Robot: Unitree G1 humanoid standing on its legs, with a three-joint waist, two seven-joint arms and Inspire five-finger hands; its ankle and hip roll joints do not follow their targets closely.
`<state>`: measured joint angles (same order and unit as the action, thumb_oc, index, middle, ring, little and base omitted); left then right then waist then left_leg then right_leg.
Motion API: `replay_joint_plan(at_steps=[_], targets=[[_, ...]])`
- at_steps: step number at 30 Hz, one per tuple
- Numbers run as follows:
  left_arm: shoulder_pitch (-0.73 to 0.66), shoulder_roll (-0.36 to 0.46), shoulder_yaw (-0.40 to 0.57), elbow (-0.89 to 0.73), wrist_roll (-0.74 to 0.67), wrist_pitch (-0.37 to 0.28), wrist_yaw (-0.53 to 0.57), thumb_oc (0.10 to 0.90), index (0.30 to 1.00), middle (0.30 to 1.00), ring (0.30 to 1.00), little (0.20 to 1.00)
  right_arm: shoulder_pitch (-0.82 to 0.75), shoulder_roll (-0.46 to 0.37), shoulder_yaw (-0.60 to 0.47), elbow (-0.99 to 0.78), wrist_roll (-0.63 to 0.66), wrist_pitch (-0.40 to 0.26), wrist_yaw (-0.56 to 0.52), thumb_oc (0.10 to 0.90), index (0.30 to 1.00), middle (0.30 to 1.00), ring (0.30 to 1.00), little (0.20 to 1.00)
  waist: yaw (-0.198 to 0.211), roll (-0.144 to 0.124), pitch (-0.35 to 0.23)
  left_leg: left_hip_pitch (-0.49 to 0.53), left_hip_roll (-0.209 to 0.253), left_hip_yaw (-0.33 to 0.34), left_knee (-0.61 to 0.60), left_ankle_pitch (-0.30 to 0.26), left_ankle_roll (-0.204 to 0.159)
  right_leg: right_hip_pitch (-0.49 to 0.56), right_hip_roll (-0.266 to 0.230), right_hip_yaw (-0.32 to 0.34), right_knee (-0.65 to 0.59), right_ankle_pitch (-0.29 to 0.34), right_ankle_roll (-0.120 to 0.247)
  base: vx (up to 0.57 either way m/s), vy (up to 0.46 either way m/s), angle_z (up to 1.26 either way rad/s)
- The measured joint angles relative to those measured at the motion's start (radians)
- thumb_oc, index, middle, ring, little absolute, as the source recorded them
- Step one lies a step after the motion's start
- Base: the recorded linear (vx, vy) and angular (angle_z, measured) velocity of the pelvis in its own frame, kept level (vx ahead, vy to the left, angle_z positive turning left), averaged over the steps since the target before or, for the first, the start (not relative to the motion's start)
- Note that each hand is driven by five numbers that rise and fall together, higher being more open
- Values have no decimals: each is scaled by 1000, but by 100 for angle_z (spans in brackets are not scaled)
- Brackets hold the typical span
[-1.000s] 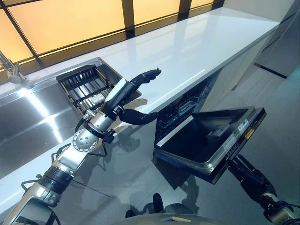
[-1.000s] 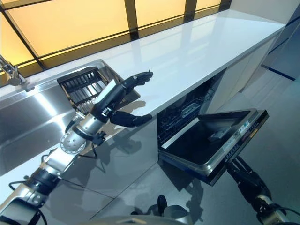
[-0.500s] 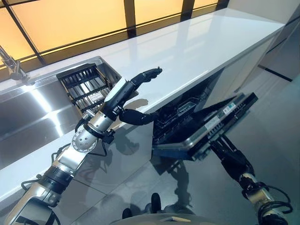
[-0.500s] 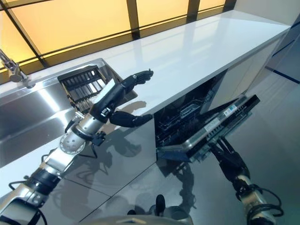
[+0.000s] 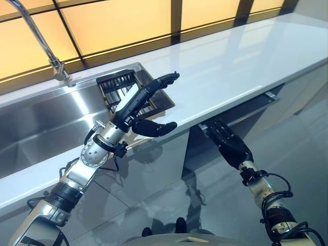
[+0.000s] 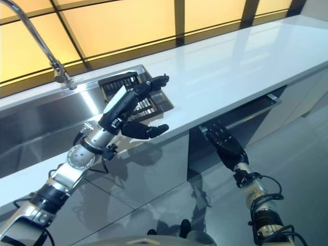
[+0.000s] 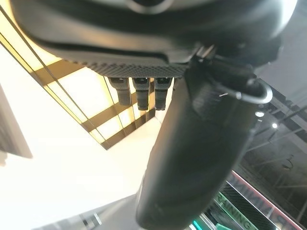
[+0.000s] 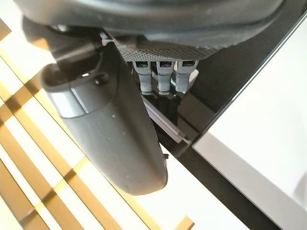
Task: Pick up plates and place into dishwasher.
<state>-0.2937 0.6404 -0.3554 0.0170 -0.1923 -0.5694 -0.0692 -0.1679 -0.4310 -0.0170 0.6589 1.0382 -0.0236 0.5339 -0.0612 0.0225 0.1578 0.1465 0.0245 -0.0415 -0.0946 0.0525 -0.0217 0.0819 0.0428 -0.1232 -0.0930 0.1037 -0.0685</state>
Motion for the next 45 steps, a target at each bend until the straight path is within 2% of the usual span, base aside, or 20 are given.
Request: replay_joint_plan(at_steps=[6,12,14,19,23,24,25,27,30,32,35,36,38,40,42,45], targets=[[0,1,1,0,0,-1,-1,800,900,900,900,900,12,-3,-9,8,-53,8,-3,800,900,900,900,900,-10,1,0,2,-13,-20,0,-1,4,11,-10,31,0,-5,6,6,1,12],[1,2,2,0,22,-2,1,800,900,900,900,900,62,-21,63,5,-318,10,-10,800,900,900,900,900,-10,0,0,8,-14,-18,0,-4,6,17,-12,31,0,-11,14,0,0,0],[4,2,3,0,38,-3,2,800,900,900,900,900,89,-22,81,0,-355,25,-5,800,900,900,900,900,-10,0,1,8,-13,-14,0,-4,6,17,-12,31,0,-11,15,0,0,0],[50,-1,19,0,44,-28,-8,800,900,900,900,900,229,-22,143,-25,-441,122,130,800,900,900,900,900,-18,-2,2,7,-13,-6,0,-5,6,17,-12,31,0,-15,17,0,0,0],[66,-42,47,-4,-107,-20,-166,800,900,900,900,900,310,-15,213,-13,-571,179,266,800,900,900,900,900,-20,-9,4,8,-9,16,0,-5,6,19,-14,29,0,-16,18,-3,1,1],[66,-53,48,-15,-159,-4,-217,800,900,900,900,900,320,-5,224,11,-591,171,277,800,900,900,900,900,-21,-12,4,7,-10,18,0,-5,6,18,-15,31,0,-17,19,0,0,0],[67,-58,48,-32,-206,19,-258,800,900,900,900,900,312,8,208,35,-592,165,279,800,900,900,900,900,-21,-17,6,7,-11,18,0,-5,7,18,-15,32,0,-18,21,0,0,0],[67,-93,50,-82,-338,116,-378,800,900,900,900,900,280,47,208,144,-622,126,251,800,900,900,900,900,-22,-39,-2,7,-11,17,0,-5,7,20,-16,31,0,-18,21,-7,8,2],[67,-173,48,-164,-534,297,-516,800,900,900,900,900,207,104,203,315,-687,99,133,800,900,900,900,900,-12,-57,-8,8,-12,12,0,-5,9,22,-17,30,0,-19,22,-2,19,5],[66,-208,46,-188,-653,426,-582,800,900,900,900,900,164,124,188,404,-718,85,78,800,900,900,900,900,-9,-54,-9,8,-13,8,0,-4,11,27,-20,27,0,-19,23,0,36,19],[66,-249,37,-193,-817,618,-648,800,900,900,900,900,152,128,188,435,-738,95,37,800,900,900,900,900,-3,-47,-13,8,-14,3,0,-2,13,35,-23,26,0,-24,29,6,37,20],[66,-265,32,-192,-886,704,-667,800,900,900,900,900,143,130,189,454,-746,95,31,800,900,900,900,900,2,-43,-15,10,-16,-3,0,-2,14,38,-25,23,0,-25,30,9,52,18],[68,-287,9,-190,-973,804,-679,800,900,900,900,900,129,130,188,483,-754,99,26,800,900,900,900,900,2,-33,-18,18,-22,-21,0,-2,17,53,-30,15,0,-31,30,2,41,25],[75,-310,-15,-189,-1031,883,-687,800,900,900,900,900,117,126,189,496,-782,111,21,800,900,900,900,900,6,-17,-27,18,-27,-34,0,-2,21,59,-35,3,0,-38,38,-1,36,21],[105,-343,-25,-177,-1049,936,-709,800,900,900,900,900,110,123,189,510,-794,116,21,800,900,900,900,900,13,-2,-37,19,-29,-38,0,-3,23,62,-37,0,0,-41,41,-4,33,10],[137,-357,-44,-112,-1011,961,-752,800,900,900,900,900,102,119,189,518,-813,134,21,800,900,900,900,900,32,16,-49,19,-28,-44,0,-3,22,63,-35,-4,0,-42,40,6,37,6]])
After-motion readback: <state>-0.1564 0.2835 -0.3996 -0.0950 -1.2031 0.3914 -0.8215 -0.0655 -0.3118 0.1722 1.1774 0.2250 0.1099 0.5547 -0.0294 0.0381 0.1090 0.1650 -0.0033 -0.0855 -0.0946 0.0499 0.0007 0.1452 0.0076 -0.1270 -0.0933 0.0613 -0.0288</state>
